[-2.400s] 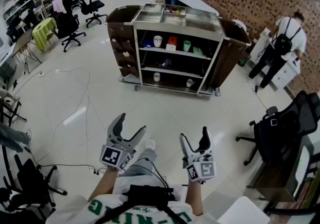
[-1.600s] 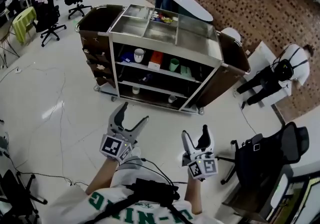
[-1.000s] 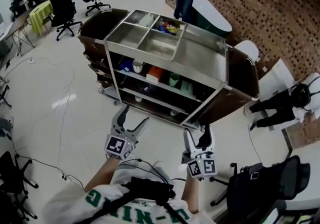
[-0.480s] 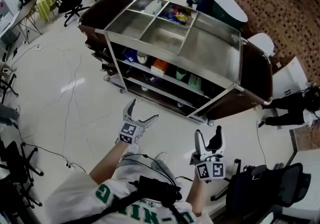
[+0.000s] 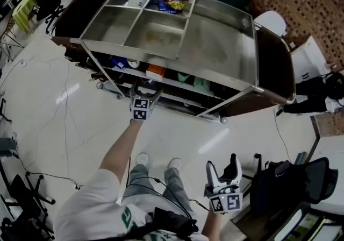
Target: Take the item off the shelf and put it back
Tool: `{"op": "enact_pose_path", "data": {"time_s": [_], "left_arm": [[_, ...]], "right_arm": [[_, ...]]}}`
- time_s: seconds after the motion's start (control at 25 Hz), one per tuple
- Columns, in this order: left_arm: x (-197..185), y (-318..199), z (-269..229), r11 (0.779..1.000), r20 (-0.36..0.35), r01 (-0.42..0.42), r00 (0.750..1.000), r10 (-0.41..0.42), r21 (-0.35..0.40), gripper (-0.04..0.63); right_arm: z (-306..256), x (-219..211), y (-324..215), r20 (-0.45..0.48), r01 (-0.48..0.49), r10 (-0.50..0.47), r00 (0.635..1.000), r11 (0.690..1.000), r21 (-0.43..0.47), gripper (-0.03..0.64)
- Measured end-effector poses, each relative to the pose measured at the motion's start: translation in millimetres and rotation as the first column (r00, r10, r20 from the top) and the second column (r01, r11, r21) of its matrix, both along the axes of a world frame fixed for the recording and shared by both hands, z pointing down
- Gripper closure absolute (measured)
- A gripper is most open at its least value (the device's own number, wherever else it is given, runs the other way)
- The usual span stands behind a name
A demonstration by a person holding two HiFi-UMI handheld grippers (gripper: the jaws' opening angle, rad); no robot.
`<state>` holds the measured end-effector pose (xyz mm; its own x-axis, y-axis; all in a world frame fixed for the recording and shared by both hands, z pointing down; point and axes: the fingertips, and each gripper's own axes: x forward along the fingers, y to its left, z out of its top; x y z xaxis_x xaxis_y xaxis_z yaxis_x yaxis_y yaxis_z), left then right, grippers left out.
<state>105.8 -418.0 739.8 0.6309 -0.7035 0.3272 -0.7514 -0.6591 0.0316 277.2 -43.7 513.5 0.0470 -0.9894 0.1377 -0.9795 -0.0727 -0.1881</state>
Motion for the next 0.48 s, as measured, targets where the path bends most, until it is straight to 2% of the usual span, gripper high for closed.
{"op": "enact_pose_path", "data": {"time_s": [0.12,0.2,0.32,0.4,0.44,0.48], "left_arm": [[13,-41,9,1.0,-0.021,0.015,1.0,-0.015,-0.012,0.103],[25,-60,15,0.999,0.009,-0.003,1.0,0.004,-0.034,0.103],[34,-81,32,0.997,0.064,0.019,0.998,-0.014,-0.081,0.107],[42,-82,26,0.992,0.068,0.013,0.998,-0.004,-0.123,0.146],[47,-80,22,0.99,0.065,0.001,0.998,0.008,-0.144,0.204],[49,-77,18,0.987,0.062,-0.008,0.998,0.018,-0.159,0.223]], "right_arm": [[4,-1,1,-0.014,-0.007,0.007,1.0,1.0,-0.016,0.186],[3,3,2,-0.026,-0.017,0.016,1.0,1.0,-0.02,0.186],[0,10,3,-0.033,-0.031,0.03,0.999,0.999,-0.027,0.186],[-1,13,3,-0.038,-0.035,0.034,0.999,0.999,-0.029,0.186],[-2,15,2,-0.039,-0.034,0.033,0.999,0.999,-0.027,0.186],[-3,16,1,-0.038,-0.032,0.031,0.999,0.999,-0.024,0.186]]}}
